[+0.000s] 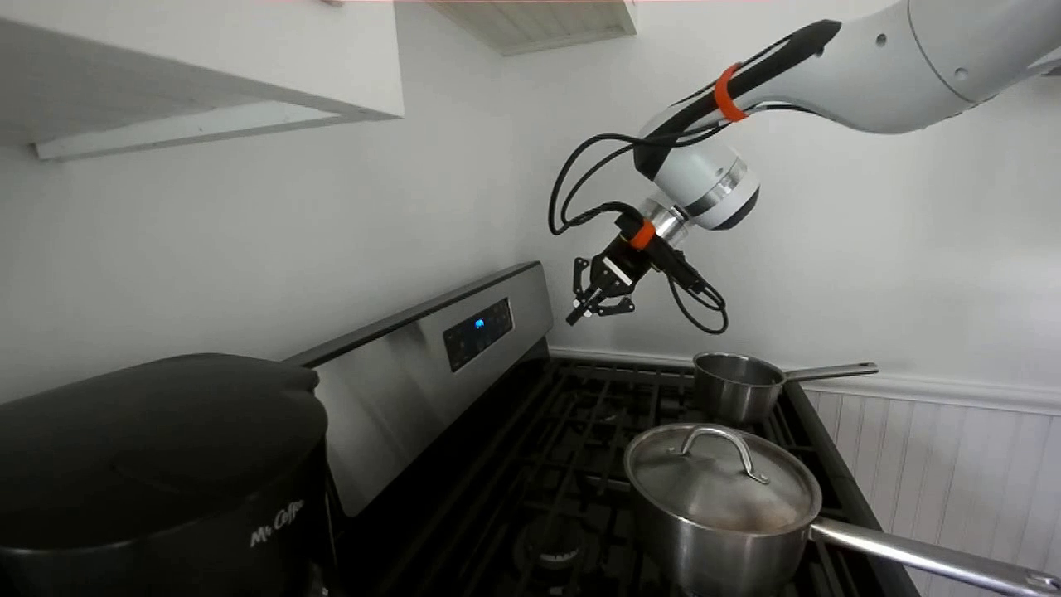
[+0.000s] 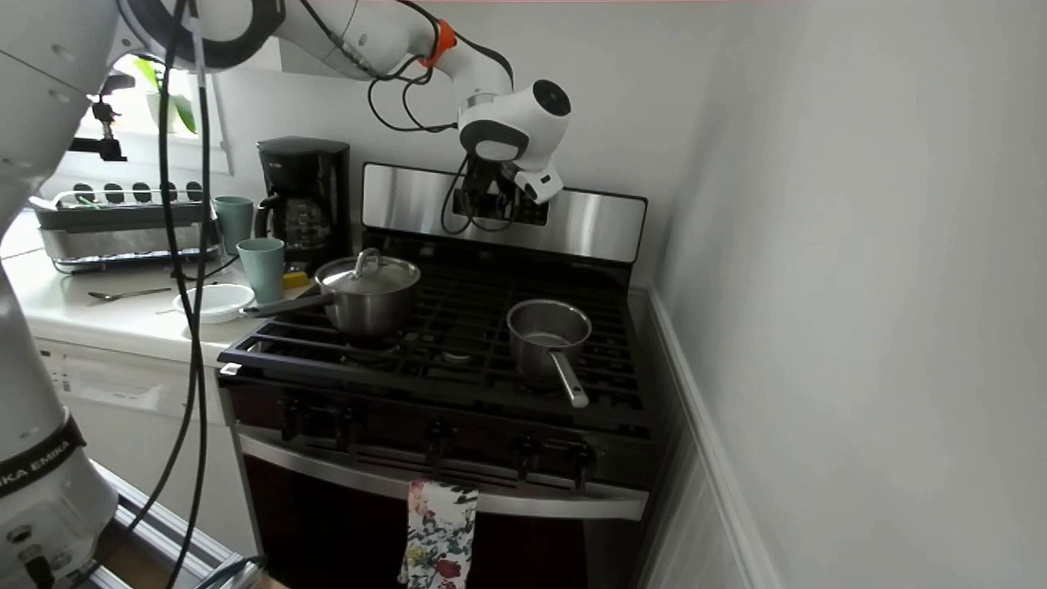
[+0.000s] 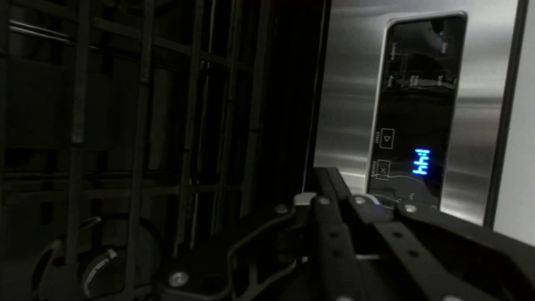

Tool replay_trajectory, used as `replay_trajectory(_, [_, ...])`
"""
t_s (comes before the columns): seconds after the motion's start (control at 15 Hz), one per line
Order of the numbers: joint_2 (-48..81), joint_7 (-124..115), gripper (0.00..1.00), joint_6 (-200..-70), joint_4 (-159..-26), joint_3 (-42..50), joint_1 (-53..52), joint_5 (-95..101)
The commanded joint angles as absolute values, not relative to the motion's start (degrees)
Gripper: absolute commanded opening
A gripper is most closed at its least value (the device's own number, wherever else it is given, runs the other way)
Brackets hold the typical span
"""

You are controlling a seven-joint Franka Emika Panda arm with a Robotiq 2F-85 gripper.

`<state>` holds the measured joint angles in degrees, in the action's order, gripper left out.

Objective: Slide the silver pot on the left to the bottom left cooker on the hob of the stove, press the middle left button right under the screen on the stove button display

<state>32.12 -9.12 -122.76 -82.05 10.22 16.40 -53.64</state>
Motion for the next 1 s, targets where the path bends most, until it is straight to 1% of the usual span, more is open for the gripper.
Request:
replay_trajectory(0.0, [22.56, -5.86, 0.0, -125.47, -94.1, 11.06, 15.48, -48.23])
replay_trajectory(0.47, [13.33, -2.62, 0.0, -126.52, -103.62, 11.97, 15.98, -36.28])
replay_trajectory(0.93, [4.95, 3.76, 0.0, -124.37, -109.5, 12.33, 16.29, -28.01])
